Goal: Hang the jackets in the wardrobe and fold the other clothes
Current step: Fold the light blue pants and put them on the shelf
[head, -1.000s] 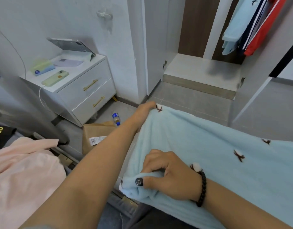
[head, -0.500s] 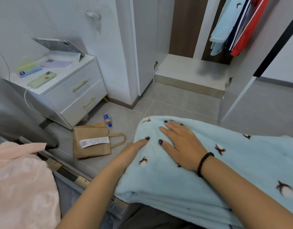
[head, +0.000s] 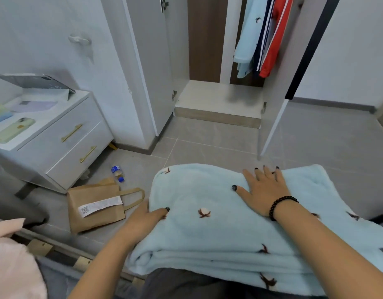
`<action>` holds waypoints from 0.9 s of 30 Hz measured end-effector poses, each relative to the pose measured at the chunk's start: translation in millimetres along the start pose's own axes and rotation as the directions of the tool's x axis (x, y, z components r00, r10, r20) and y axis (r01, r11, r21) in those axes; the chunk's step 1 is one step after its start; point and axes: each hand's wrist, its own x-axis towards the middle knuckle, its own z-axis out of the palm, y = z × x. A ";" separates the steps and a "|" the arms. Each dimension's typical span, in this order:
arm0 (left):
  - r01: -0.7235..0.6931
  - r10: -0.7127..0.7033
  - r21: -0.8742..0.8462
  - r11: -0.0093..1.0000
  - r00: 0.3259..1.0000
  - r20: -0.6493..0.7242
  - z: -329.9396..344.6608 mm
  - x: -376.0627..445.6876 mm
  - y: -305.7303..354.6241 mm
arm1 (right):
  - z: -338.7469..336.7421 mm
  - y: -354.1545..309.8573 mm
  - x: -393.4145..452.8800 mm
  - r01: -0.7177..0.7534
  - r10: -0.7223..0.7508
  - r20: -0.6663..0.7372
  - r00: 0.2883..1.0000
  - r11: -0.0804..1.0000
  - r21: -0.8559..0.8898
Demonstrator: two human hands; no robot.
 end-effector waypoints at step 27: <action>-0.618 0.580 0.723 0.308 0.725 0.372 147.5 -5.6 63.9 | 47.1 134.0 -97.7 -0.422 0.087 0.477 0.875 -0.349 0.837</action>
